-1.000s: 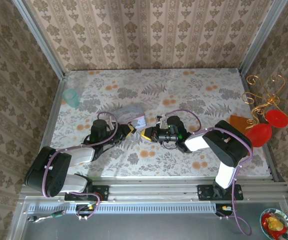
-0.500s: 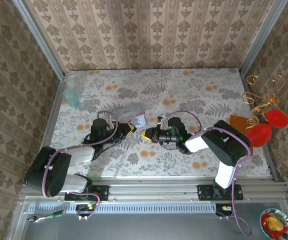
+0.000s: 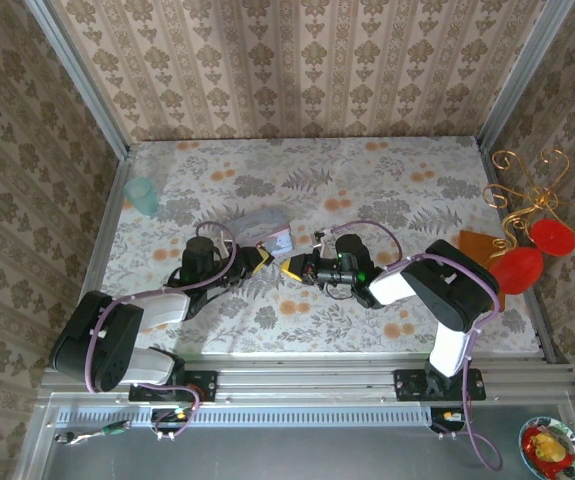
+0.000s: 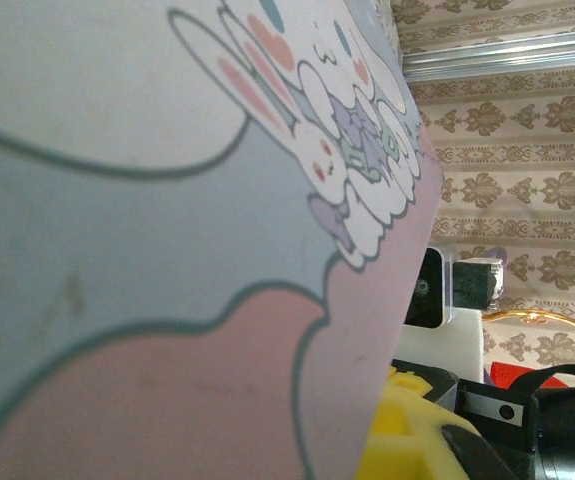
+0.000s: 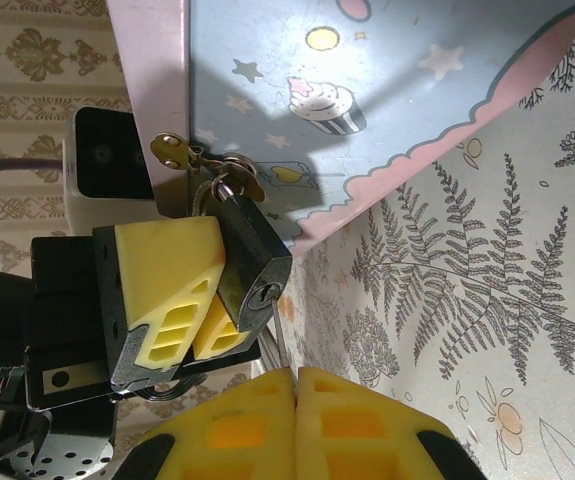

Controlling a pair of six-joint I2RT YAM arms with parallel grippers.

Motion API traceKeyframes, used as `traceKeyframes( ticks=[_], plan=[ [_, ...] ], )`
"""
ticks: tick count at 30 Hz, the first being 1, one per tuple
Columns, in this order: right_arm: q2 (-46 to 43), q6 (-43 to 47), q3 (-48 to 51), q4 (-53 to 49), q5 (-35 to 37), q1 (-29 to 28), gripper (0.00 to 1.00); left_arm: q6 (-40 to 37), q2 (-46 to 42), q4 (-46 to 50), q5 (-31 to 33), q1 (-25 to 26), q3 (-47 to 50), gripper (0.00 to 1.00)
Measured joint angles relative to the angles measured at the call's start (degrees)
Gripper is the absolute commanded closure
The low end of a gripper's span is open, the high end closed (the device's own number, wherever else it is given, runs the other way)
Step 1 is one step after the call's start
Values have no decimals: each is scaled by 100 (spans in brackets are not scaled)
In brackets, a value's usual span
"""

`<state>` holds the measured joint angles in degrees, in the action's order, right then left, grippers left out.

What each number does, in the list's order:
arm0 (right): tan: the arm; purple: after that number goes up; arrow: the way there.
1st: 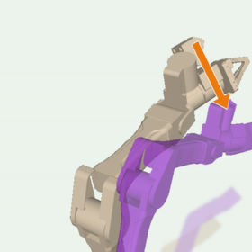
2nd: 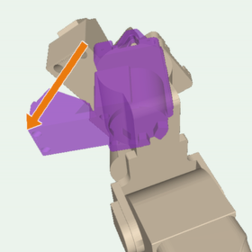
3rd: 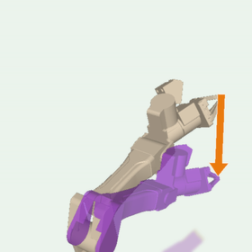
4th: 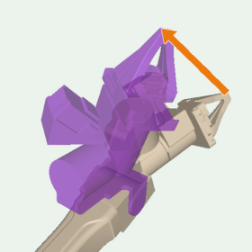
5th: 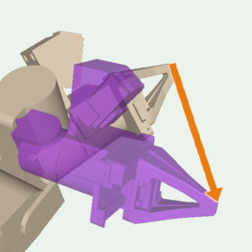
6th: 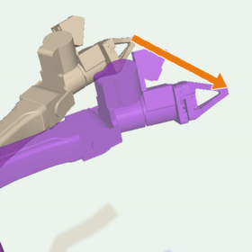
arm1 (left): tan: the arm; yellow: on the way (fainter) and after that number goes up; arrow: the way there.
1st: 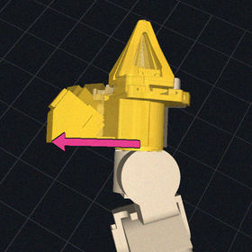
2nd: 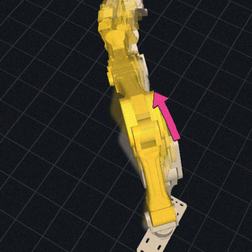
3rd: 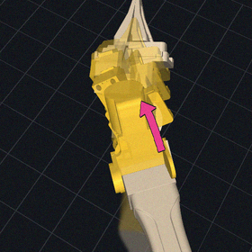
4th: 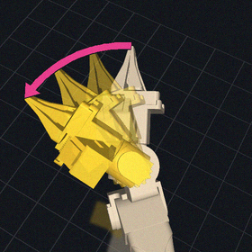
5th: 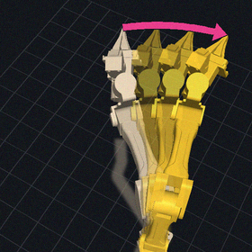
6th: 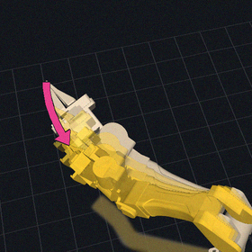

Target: Unlock the padlock with the key

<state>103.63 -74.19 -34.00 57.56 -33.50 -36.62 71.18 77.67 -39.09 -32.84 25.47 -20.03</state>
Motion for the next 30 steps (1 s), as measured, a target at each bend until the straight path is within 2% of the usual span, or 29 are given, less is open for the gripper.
traceKeyframes(
  ticks=[30],
  plan=[
    [37, 0, 0, 223, 0, 0, 100, 70, 2, -35, 2, -2, 0, 100]
  ],
)
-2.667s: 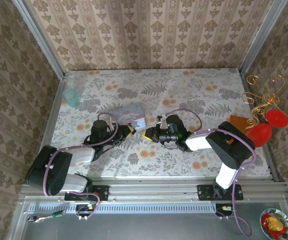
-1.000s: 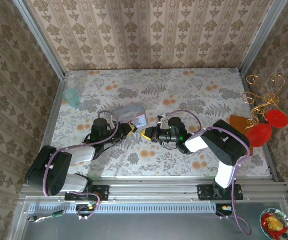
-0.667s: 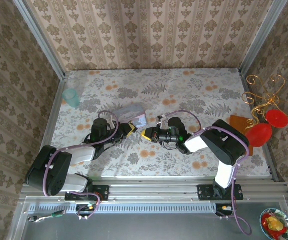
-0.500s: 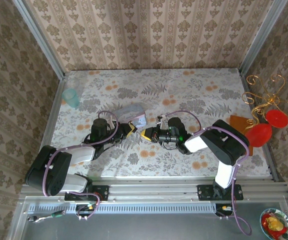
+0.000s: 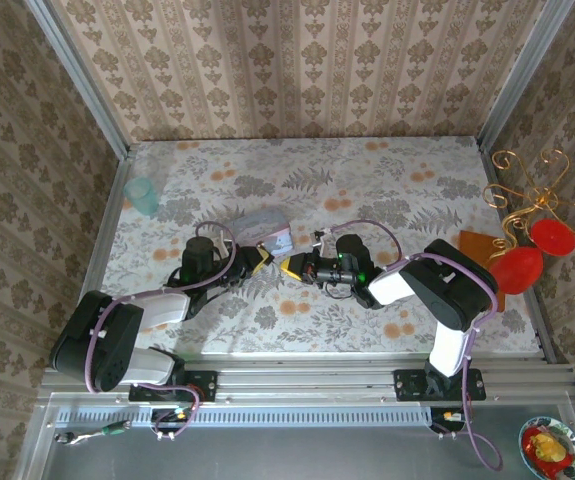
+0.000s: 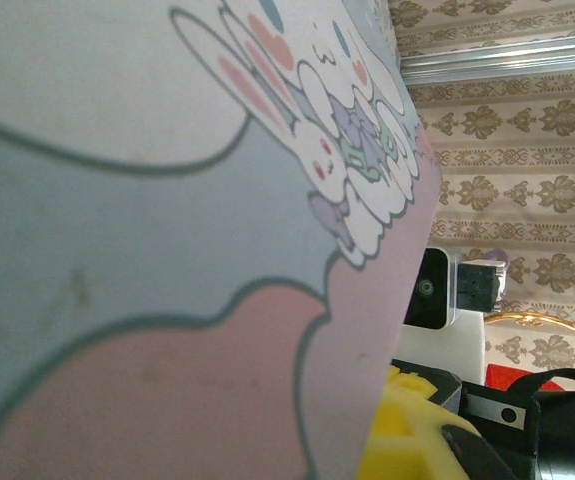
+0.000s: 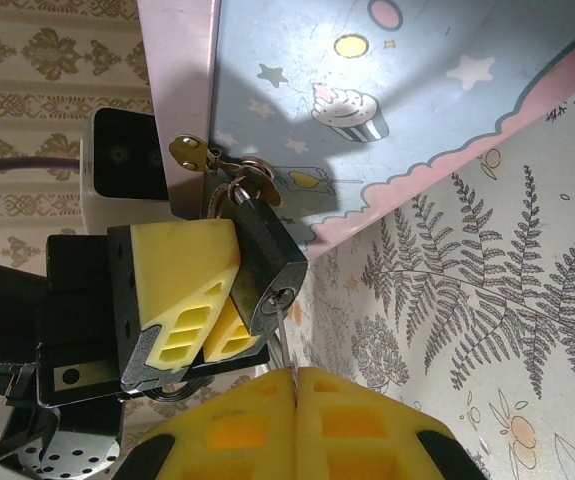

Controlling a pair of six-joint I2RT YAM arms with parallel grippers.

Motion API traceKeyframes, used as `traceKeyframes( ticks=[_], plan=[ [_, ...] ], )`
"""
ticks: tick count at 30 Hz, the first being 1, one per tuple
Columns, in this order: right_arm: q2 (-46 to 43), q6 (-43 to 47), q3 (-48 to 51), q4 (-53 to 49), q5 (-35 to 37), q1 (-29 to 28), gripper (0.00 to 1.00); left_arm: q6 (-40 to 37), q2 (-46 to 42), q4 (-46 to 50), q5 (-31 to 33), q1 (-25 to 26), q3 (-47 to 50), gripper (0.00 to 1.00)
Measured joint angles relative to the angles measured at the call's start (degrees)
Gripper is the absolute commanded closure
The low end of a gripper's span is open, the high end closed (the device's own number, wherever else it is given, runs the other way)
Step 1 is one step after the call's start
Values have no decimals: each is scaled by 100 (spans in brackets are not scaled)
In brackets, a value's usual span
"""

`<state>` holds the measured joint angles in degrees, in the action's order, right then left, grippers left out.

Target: Unlock the padlock with the key

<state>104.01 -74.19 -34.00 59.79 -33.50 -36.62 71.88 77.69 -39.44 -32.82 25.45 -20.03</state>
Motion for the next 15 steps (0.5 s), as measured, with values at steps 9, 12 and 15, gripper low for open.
traceKeyframes(
  ticks=[9, 12, 15],
  plan=[
    [118, -46, 0, 170, 2, 4, 100, 20, -2, -2, 2, 0, 0, 100],
    [177, -83, 0, 271, 0, 7, 100, 39, 0, -4, 7, 0, 0, 100],
    [214, -94, 0, 339, 0, 15, 100, 61, -2, -26, 22, -4, 0, 100]
  ],
)
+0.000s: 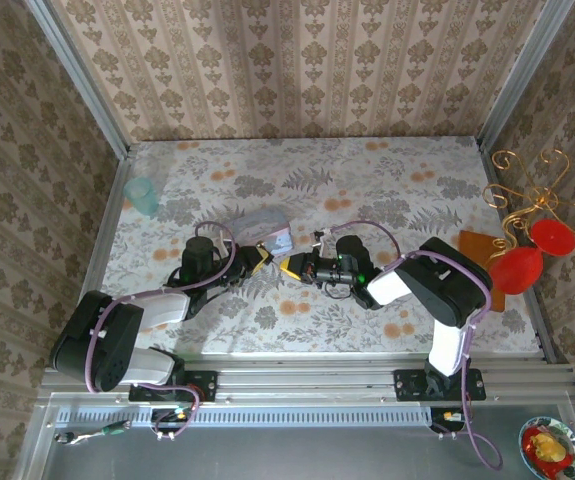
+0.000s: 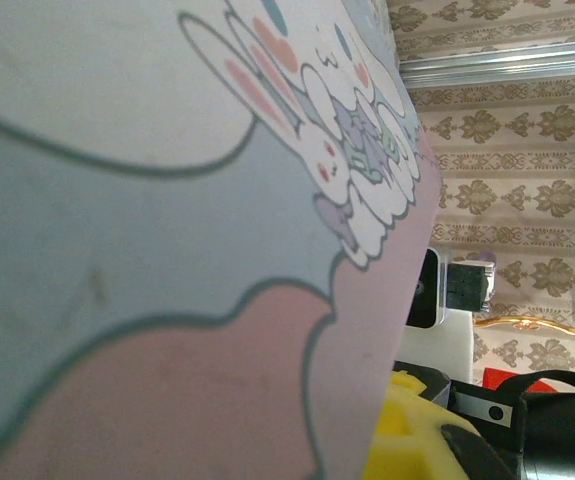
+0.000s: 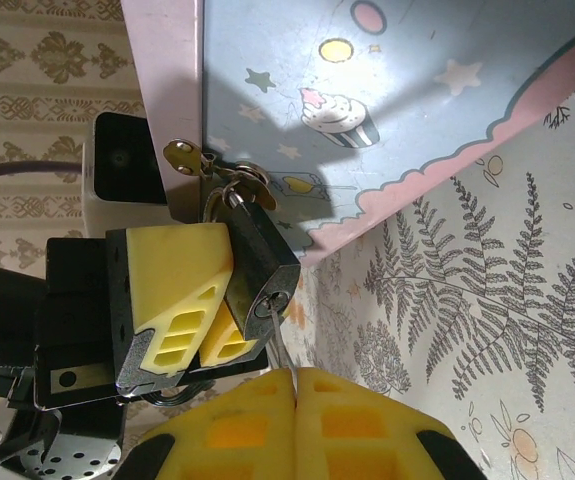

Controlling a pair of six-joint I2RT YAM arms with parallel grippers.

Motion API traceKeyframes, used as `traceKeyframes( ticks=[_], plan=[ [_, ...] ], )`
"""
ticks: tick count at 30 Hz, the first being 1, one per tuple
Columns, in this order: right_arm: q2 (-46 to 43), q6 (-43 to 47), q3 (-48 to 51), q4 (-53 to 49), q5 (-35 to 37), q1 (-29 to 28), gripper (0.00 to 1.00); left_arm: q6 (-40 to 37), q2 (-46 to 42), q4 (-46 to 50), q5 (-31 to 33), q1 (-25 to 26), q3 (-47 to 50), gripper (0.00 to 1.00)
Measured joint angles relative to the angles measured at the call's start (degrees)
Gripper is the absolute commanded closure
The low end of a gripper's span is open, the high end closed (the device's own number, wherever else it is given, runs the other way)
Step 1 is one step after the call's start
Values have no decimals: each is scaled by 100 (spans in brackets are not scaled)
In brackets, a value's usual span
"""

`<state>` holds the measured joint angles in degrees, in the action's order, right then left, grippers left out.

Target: Unlock the padlock with the key

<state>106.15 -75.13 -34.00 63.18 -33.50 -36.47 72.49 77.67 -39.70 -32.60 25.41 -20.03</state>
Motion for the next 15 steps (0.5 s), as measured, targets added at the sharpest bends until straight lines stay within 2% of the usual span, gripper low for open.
traceKeyframes(
  ticks=[15],
  plan=[
    [76, -13, 0, 122, 2, 55, 100, 85, 2, -20, 20, 0, 0, 100]
  ],
)
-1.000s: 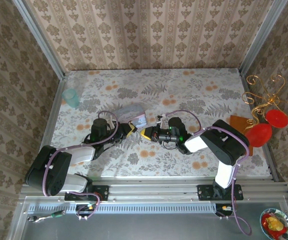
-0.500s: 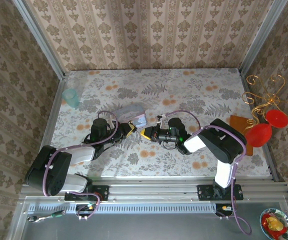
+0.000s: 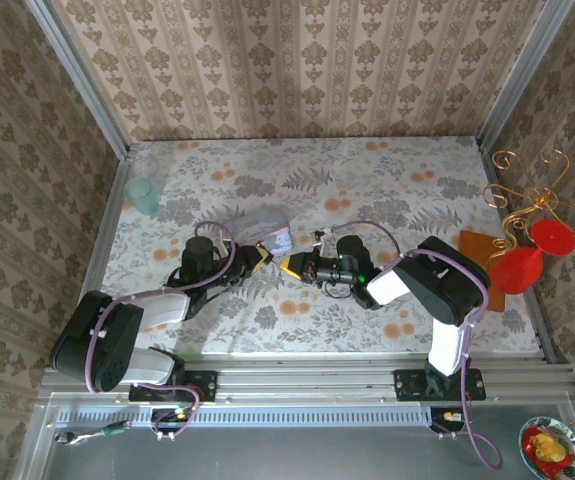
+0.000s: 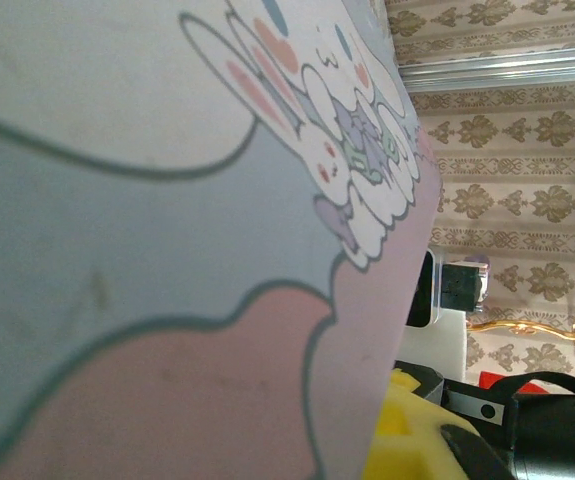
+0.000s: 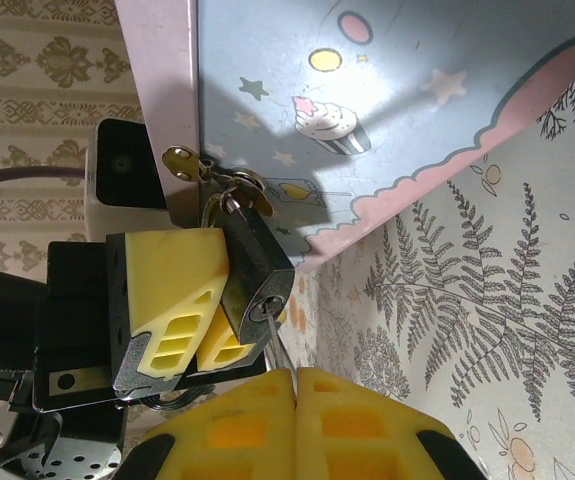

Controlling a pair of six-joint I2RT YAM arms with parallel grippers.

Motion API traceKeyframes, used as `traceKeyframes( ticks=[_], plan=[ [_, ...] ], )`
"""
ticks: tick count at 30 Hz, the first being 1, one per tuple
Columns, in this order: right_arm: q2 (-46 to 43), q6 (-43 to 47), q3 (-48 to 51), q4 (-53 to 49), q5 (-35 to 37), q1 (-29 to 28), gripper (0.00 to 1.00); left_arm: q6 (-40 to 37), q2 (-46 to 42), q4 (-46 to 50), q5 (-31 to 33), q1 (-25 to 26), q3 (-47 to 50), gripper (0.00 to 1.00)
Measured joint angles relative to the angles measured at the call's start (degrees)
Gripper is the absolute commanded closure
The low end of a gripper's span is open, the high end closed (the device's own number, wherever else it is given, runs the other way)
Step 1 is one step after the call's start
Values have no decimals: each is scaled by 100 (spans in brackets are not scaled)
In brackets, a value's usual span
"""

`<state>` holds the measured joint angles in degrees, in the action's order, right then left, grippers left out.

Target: Unlock the padlock with the key

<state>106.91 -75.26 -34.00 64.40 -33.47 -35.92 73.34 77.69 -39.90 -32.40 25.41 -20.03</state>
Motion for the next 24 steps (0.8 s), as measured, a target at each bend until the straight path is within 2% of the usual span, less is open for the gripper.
traceKeyframes(
  ticks=[24],
  plan=[
    [90, -4, -57, 15, -46, 96, 100, 39, 35, -39, 192, 131, -17, 100]
  ],
)
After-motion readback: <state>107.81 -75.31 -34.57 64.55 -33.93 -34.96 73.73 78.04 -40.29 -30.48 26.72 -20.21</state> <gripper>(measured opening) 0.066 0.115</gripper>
